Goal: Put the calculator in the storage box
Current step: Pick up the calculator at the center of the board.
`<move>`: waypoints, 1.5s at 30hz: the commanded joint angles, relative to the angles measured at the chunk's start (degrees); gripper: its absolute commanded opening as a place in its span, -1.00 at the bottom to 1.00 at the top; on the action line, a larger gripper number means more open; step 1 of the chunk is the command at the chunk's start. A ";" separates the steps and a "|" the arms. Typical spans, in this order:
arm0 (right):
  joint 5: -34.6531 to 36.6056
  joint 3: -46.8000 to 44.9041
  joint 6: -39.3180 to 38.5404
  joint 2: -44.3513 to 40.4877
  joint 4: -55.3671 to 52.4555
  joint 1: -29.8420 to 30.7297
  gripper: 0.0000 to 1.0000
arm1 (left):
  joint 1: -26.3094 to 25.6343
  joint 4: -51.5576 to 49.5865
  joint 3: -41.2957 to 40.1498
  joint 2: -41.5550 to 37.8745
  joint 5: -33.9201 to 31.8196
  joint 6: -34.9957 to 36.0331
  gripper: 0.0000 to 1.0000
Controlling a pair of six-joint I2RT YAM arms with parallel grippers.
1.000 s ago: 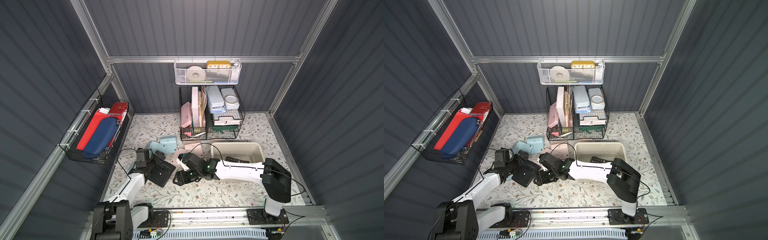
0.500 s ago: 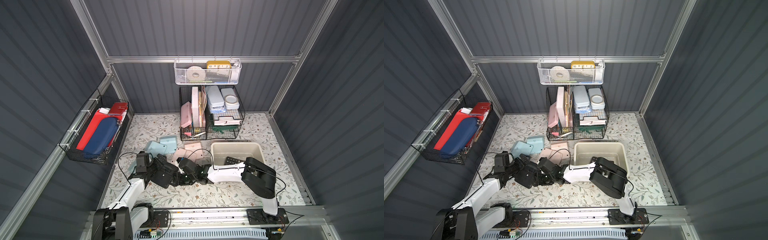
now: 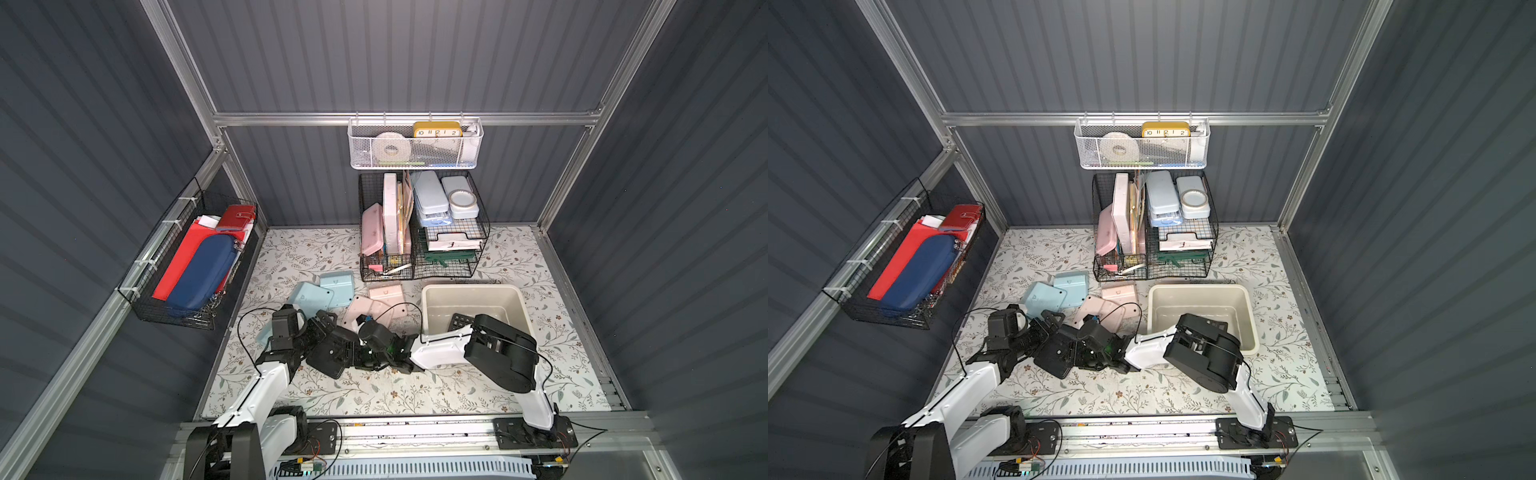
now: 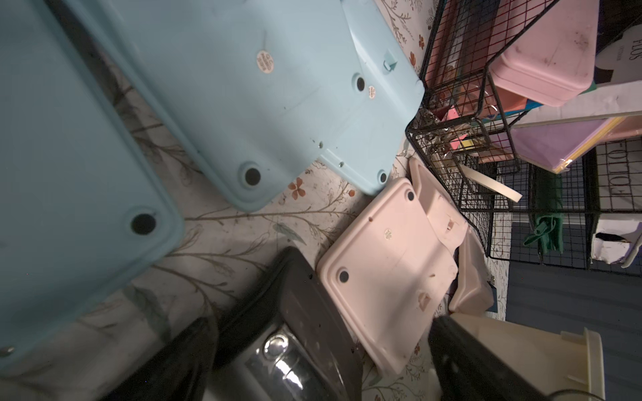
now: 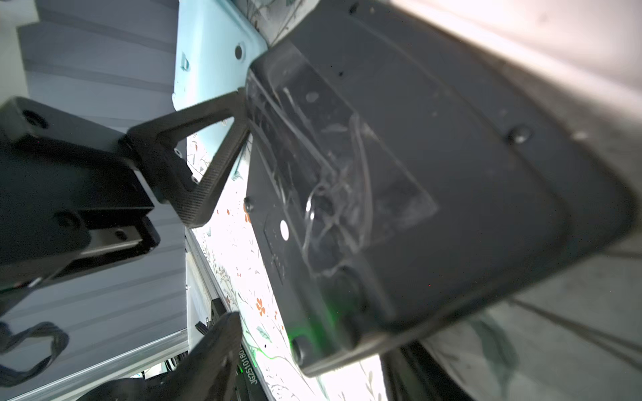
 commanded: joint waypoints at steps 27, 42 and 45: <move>5.78 -2.34 -16.00 -12.09 -7.54 -0.93 -0.66 | -0.01 -21.32 22.67 -6.48 3.11 6.96 0.98; 34.21 -5.36 -50.84 -36.22 -30.09 1.17 -0.64 | -0.70 -26.82 37.97 -2.84 21.34 9.59 0.98; 41.12 -4.59 -57.78 -37.10 -31.85 3.05 -0.63 | -1.43 -26.11 37.50 -2.96 23.35 8.42 0.99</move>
